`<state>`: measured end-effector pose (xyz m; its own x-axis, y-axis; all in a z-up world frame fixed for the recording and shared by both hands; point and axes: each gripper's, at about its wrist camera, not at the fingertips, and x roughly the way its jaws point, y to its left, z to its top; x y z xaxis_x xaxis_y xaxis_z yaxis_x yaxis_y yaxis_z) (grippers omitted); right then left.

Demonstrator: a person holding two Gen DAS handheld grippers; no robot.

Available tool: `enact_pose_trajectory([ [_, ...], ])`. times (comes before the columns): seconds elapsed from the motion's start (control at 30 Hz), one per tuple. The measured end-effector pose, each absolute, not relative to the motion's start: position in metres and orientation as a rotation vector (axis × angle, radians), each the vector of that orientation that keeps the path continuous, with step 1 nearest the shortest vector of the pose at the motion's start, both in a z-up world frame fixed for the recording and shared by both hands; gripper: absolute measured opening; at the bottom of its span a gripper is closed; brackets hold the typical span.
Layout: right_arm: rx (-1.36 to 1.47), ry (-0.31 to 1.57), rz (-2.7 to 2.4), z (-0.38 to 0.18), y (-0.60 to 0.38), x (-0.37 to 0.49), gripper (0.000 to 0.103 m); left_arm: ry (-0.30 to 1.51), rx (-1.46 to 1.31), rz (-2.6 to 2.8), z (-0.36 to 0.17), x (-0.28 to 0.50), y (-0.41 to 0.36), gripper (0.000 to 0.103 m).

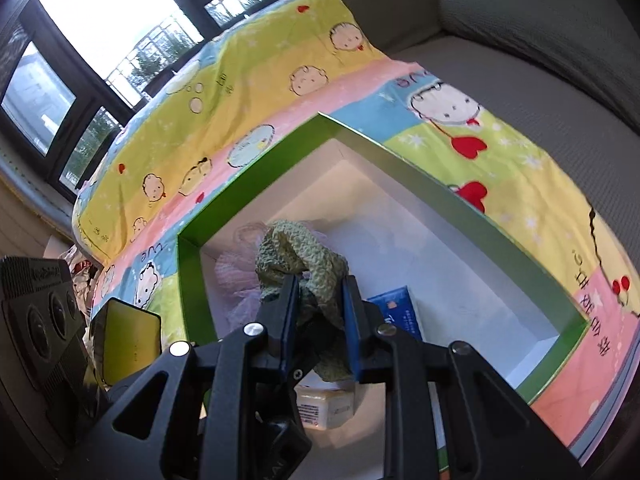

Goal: Organize soft objects
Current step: 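Lower the cloth into the green box and open the right gripper, then move the right gripper back to the purple knit towel on the pile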

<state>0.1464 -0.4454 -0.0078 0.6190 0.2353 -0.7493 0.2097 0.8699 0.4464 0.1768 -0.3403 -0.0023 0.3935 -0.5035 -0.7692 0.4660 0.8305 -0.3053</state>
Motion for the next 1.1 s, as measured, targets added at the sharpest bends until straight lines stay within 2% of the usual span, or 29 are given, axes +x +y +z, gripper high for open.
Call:
enact_pose_trajectory([
  [0.23,0.558,0.932,-0.019,-0.013,-0.446,0.149,0.024,1.0,-0.042,-0.623,-0.007,0.18,-0.34,0.024],
  [0.3,0.563,0.934,-0.027,-0.013,-0.446,0.148,0.027,1.0,-0.028,-0.622,-0.006,0.18,-0.34,0.024],
  [0.33,0.559,0.941,-0.043,-0.013,-0.446,0.147,0.037,0.998,-0.011,-0.614,-0.005,0.178,-0.339,0.024],
  [0.37,0.552,0.944,-0.063,-0.013,-0.444,0.146,0.054,0.995,0.001,-0.605,-0.003,0.177,-0.339,0.024],
  [0.43,0.541,0.936,-0.08,-0.01,-0.441,0.142,0.07,0.992,0.03,-0.585,0.002,0.173,-0.336,0.03],
  [0.47,0.544,0.921,-0.072,-0.007,-0.439,0.138,0.072,0.982,0.038,-0.581,0.007,0.169,-0.333,0.033],
  [0.53,0.559,0.892,-0.046,-0.001,-0.437,0.133,0.077,0.948,0.044,-0.582,0.017,0.161,-0.325,0.045],
  [0.63,0.561,0.848,-0.018,0.012,-0.428,0.124,0.081,0.895,0.043,-0.55,0.034,0.147,-0.303,0.055],
  [0.73,0.535,0.811,0.014,0.027,-0.412,0.113,0.09,0.878,0.023,-0.503,0.05,0.135,-0.272,0.062],
  [0.9,0.49,0.772,0.103,0.046,-0.372,0.099,0.091,0.877,0.017,-0.349,0.07,0.114,-0.204,0.065],
  [1.1,0.417,0.747,0.249,0.06,-0.321,0.086,0.099,0.868,-0.005,-0.12,0.075,0.072,-0.119,0.066],
])
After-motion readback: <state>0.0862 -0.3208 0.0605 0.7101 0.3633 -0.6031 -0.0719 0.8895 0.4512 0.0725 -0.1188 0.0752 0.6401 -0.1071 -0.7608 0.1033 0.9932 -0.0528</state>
